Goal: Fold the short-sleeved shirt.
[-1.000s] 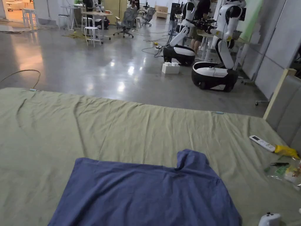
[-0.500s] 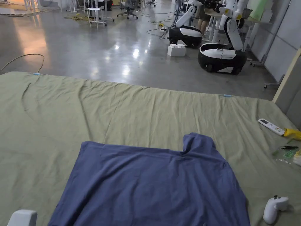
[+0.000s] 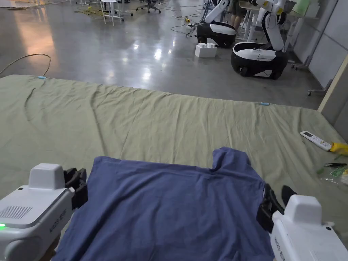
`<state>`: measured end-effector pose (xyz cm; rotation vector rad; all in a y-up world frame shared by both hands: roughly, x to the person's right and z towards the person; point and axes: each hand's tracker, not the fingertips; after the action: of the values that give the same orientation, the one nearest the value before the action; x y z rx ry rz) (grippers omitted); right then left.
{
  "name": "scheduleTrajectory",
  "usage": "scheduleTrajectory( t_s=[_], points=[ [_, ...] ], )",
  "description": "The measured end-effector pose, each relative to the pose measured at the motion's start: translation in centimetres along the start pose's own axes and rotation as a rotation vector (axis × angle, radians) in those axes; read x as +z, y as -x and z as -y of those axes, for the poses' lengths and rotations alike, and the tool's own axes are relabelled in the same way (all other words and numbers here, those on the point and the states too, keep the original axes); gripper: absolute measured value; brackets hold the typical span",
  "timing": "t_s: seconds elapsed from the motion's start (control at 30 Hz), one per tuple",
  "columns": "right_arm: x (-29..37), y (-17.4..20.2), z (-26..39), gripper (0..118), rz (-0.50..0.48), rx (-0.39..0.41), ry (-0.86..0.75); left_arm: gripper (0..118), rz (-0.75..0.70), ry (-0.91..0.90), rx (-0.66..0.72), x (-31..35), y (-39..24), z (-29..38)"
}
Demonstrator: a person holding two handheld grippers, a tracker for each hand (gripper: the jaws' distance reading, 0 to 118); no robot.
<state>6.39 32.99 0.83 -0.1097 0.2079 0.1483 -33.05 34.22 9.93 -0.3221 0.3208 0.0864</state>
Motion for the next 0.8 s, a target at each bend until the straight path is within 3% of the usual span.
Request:
scheduleTrajectory(
  t_s=[0.1,0.2,0.5,0.8],
  points=[
    [-0.1,1.0,-0.6,6,0.015,-0.023,-0.064,6,0.027,-0.03,-0.021,0.2,-1.2,-0.3],
    [-0.5,1.6,-0.9,1,0.02,-0.046,-0.072,2,0.044,-0.049,-0.042,0.3,-2.0,-0.2],
    [-0.5,1.5,-0.7,1,0.011,-0.033,-0.062,2,0.058,0.007,-0.029,0.3,-0.3,0.7],
    [-1.0,1.8,0.7,1,-0.025,-0.035,-0.009,2,-0.02,0.276,0.011,3.4,5.3,4.9]
  ],
)
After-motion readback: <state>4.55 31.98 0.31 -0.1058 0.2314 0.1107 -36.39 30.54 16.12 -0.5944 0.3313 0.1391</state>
